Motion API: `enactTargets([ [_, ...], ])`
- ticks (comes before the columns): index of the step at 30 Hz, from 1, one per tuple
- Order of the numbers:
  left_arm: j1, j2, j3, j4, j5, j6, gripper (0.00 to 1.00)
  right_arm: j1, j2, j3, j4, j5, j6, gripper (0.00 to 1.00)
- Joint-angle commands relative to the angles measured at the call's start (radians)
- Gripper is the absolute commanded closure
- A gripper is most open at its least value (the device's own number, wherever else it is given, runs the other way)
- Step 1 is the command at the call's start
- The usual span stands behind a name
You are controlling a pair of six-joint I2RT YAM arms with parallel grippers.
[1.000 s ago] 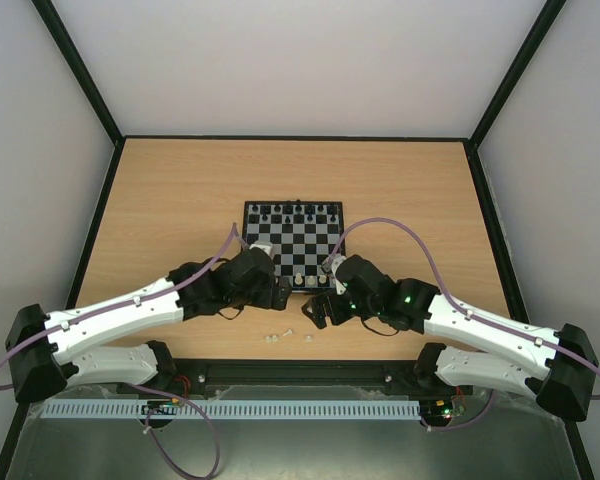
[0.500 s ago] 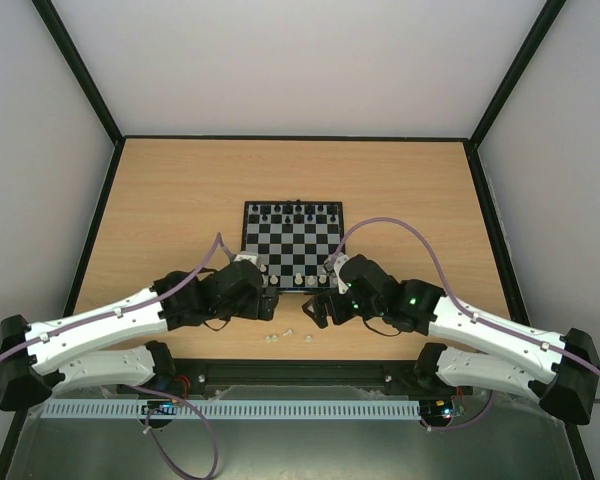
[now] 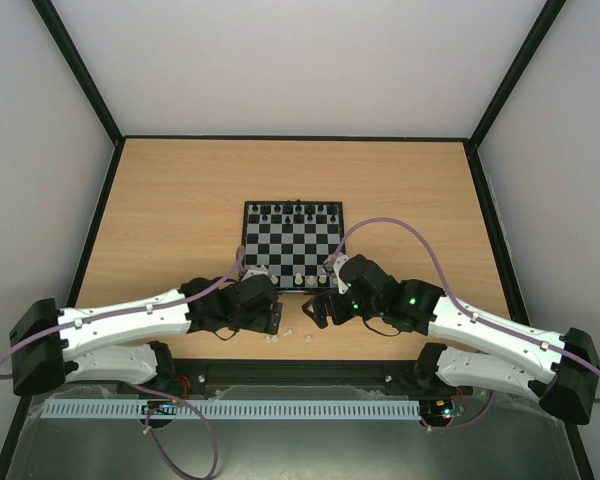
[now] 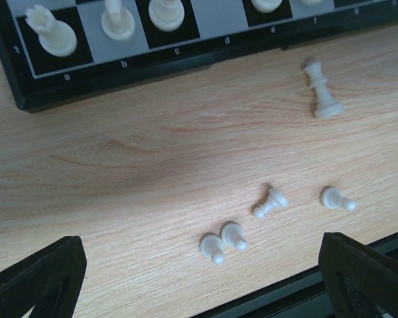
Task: Set up the chess pieces on the board
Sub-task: Pick up the chess piece at the center of the board.
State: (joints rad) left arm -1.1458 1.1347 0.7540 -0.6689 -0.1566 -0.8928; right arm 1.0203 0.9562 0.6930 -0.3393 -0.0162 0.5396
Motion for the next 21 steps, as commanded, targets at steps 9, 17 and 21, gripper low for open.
enactTargets([
  [9,-0.100,0.116,-0.093,0.071,0.092,-0.043,0.42,-0.003,-0.008,0.011,-0.029,0.000,0.000,0.01],
  [17,-0.117,0.169,-0.094,0.117,0.100,-0.043,0.49,-0.002,-0.008,0.008,-0.025,0.001,0.002,0.02],
  [21,-0.117,0.178,-0.088,0.108,0.087,-0.047,0.49,-0.003,-0.007,0.007,-0.026,0.000,0.002,0.02],
])
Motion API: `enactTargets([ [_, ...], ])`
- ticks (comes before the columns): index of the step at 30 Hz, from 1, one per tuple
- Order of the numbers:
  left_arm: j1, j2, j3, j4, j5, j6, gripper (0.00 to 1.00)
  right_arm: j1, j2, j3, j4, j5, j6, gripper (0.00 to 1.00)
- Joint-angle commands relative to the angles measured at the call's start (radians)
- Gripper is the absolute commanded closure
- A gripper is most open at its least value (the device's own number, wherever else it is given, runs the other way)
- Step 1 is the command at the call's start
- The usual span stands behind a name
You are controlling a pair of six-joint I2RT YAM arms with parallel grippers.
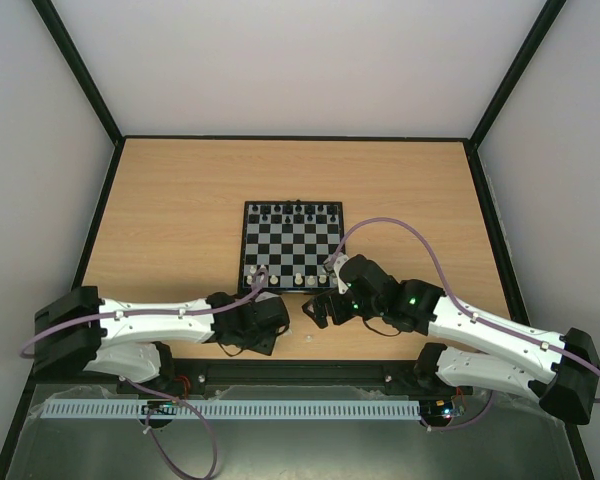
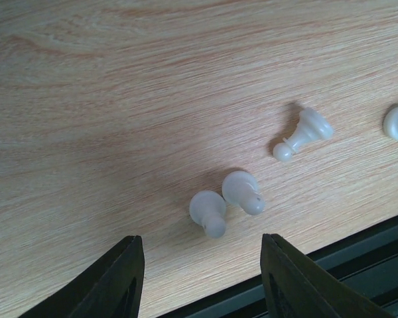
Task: Set up the chess pieces on the board
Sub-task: Pick up the chess piece at the center of the board.
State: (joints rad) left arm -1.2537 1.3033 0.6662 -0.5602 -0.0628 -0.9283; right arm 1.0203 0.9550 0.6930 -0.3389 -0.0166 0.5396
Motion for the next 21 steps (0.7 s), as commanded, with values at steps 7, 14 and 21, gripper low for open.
enactTargets([
  [7,0.000,-0.023,-0.008,-0.026,-0.033,-0.039,0.50,-0.003,-0.005,0.004,-0.022,-0.004,0.002,0.01],
  [14,0.021,-0.024,-0.010,-0.050,-0.057,-0.050,0.53,-0.002,-0.012,0.002,-0.020,-0.008,0.002,0.02],
  [21,0.027,-0.005,-0.006,-0.047,-0.065,-0.051,0.53,-0.003,-0.017,-0.002,-0.017,-0.013,0.002,0.01],
])
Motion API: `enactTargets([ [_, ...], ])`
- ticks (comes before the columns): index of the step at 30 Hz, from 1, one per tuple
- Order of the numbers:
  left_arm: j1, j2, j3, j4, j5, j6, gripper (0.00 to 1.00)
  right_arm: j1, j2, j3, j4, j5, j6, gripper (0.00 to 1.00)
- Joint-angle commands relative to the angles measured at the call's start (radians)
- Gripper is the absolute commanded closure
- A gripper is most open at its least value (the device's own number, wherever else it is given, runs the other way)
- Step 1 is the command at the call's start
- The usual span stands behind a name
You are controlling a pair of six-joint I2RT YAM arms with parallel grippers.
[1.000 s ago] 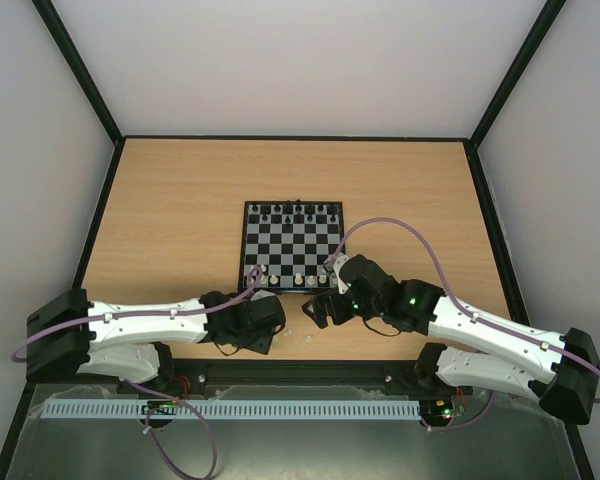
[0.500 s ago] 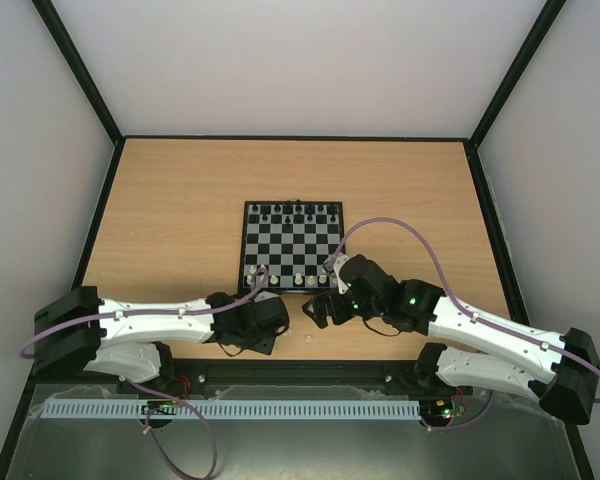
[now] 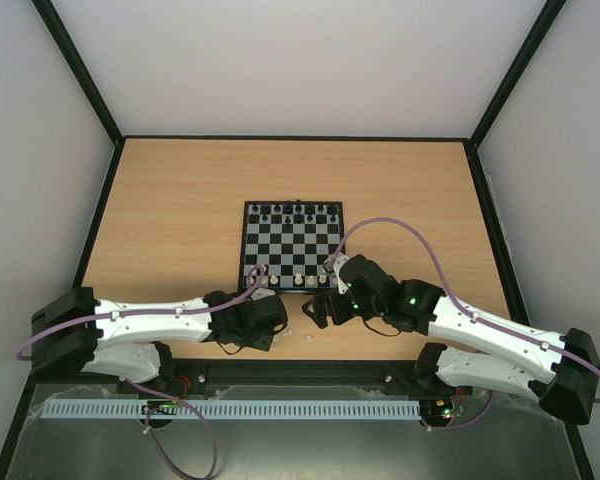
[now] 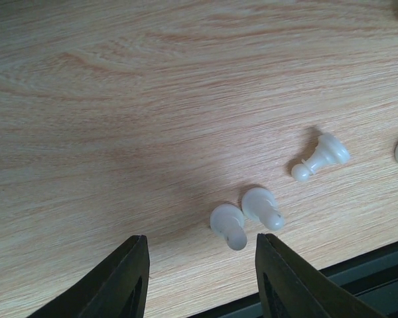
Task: Set up the chess pieces on the board
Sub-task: Pick up the chess piece at the center of the board.
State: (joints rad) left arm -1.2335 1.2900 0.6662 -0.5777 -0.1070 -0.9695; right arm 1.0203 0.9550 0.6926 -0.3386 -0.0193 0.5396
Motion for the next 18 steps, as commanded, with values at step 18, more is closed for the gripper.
enactTargets([
  [18,0.009,0.090,0.016,-0.011,-0.026,0.008,0.54,-0.003,-0.024,-0.004,-0.013,-0.021,0.000,0.01],
])
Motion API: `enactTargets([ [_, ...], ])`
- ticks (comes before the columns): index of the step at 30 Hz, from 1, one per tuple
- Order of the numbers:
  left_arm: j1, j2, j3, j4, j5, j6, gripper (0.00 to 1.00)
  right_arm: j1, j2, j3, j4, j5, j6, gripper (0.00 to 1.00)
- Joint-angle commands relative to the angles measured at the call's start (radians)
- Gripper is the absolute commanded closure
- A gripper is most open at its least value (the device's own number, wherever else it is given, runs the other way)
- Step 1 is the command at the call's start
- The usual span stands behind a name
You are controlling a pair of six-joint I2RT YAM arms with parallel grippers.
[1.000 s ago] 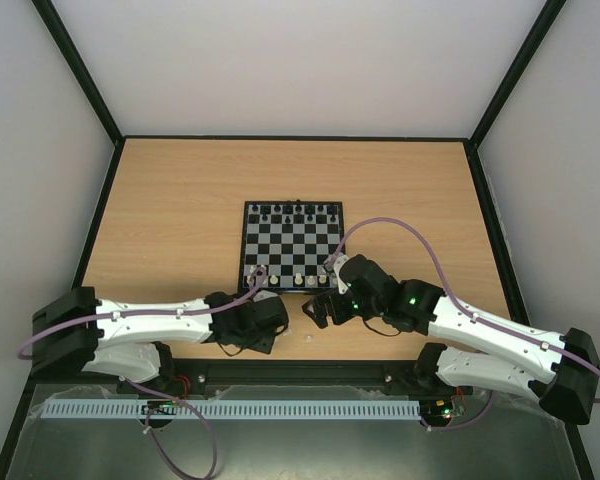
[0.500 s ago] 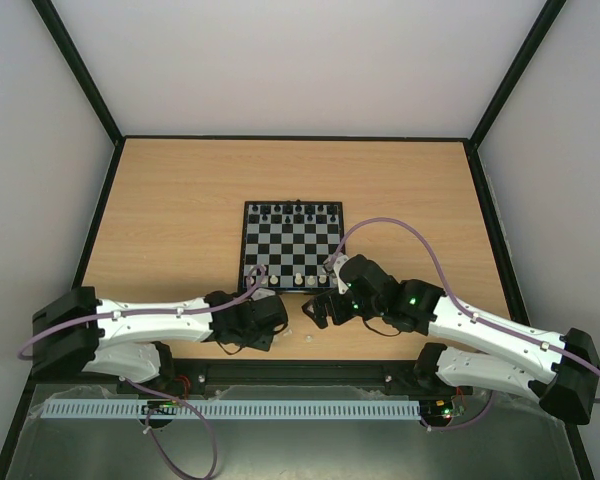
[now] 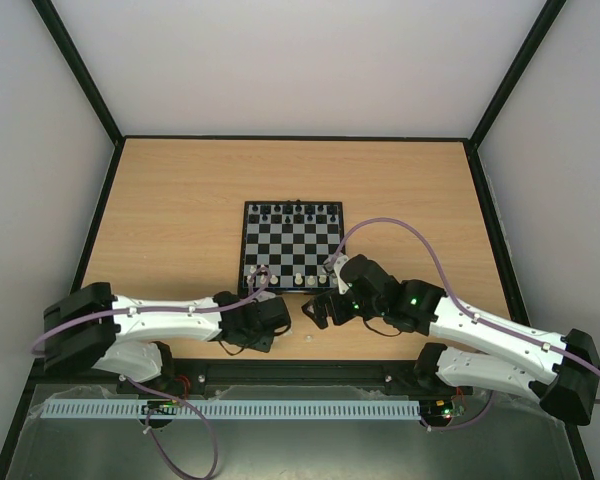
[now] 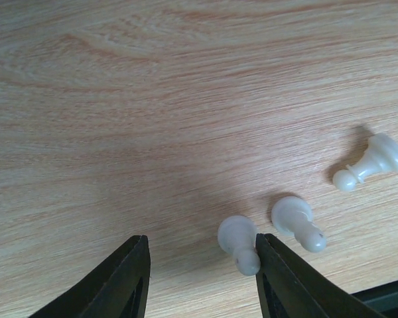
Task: Set up the chess pieces on the board
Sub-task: Pick up the chess piece at the center of the board.
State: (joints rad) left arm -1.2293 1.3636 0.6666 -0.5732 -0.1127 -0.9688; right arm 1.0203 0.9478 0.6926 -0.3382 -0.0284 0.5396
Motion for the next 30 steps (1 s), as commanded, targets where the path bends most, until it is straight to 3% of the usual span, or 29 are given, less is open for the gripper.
enactTargets([
  [1,0.005,0.019,0.018,-0.019,-0.023,0.007,0.54,-0.003,-0.016,-0.004,-0.013,-0.012,0.000,0.01],
  [5,0.007,0.039,0.025,-0.044,-0.047,0.006,0.54,-0.003,-0.018,-0.006,-0.012,-0.013,0.000,0.01],
  [22,0.015,0.060,0.071,-0.065,-0.059,0.033,0.77,-0.003,-0.020,-0.009,-0.010,-0.017,0.000,0.01],
  [30,0.014,0.054,0.050,-0.069,-0.048,0.027,0.79,-0.003,-0.014,-0.008,-0.007,-0.020,-0.001,0.01],
])
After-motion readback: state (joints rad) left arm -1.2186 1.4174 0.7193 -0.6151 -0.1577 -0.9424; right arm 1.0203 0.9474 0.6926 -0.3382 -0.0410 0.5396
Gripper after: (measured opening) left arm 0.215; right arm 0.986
